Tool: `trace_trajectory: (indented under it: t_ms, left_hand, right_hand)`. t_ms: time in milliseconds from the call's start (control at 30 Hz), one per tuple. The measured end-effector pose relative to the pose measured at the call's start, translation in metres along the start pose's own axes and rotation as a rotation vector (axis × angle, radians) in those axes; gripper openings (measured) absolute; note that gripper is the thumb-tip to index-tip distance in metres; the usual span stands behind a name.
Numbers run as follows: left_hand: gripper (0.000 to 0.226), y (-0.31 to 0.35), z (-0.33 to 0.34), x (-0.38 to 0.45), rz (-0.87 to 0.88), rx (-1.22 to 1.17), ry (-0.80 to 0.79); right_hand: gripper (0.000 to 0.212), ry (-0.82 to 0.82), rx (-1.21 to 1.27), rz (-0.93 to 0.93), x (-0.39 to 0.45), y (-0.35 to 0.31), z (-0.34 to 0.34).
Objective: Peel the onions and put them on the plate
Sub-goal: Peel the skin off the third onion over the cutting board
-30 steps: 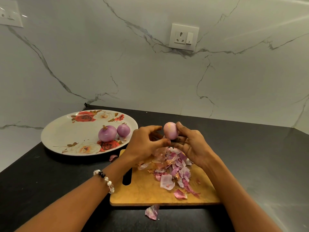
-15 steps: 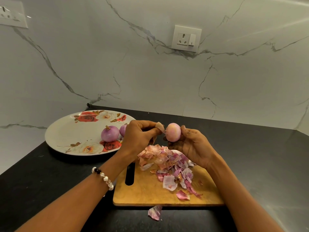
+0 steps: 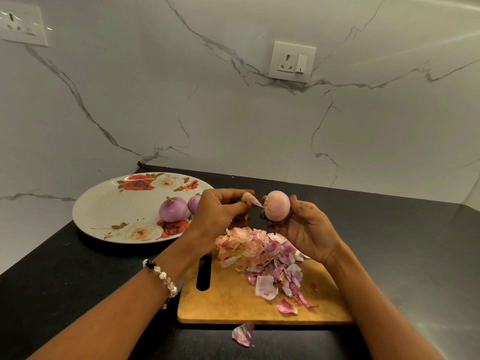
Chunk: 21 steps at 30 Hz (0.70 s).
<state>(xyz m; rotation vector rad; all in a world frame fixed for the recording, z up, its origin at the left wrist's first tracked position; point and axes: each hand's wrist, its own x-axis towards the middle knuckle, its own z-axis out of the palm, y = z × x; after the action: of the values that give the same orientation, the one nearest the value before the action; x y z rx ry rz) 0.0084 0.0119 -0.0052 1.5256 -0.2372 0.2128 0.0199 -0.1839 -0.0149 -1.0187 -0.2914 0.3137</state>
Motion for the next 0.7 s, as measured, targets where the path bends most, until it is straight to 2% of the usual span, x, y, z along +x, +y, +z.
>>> trace_trajectory:
  t_ms: [67,133,233,300,367,500,600,700]
  left_hand:
    - [0.047,0.001,-0.004,0.002,0.147,0.247,-0.086]
    - [0.061,0.001,-0.006,0.004,0.234,0.416,-0.213]
    - [0.081,-0.002,-0.007,0.003,0.272,0.474,-0.406]
    - [0.089,-0.003,-0.007,0.002,0.325,0.54,-0.403]
    - [0.082,-0.004,-0.004,0.001,0.406,0.605,-0.317]
    - [0.047,-0.01,0.002,0.001,0.522,0.623,-0.142]
    - [0.032,-0.011,0.0,0.003,0.57,0.67,-0.105]
    - [0.027,-0.012,-0.002,0.005,0.611,0.685,-0.112]
  right_hand:
    - [0.107,0.026,0.013,-0.019,0.001,-0.001,-0.002]
    - [0.099,0.036,0.008,-0.042,0.0,-0.001,-0.002]
    - [0.075,0.043,0.009,-0.047,-0.003,-0.002,-0.001]
    - [0.082,0.04,-0.021,-0.056,-0.002,-0.002,-0.001]
    - [0.085,0.018,-0.079,-0.056,0.0,-0.001,-0.001]
    - [0.082,-0.013,-0.222,-0.048,0.002,0.001,-0.003]
    - [0.085,0.001,-0.286,-0.025,0.002,0.001,-0.003]
    - [0.075,0.001,-0.29,-0.01,0.0,0.001,-0.003]
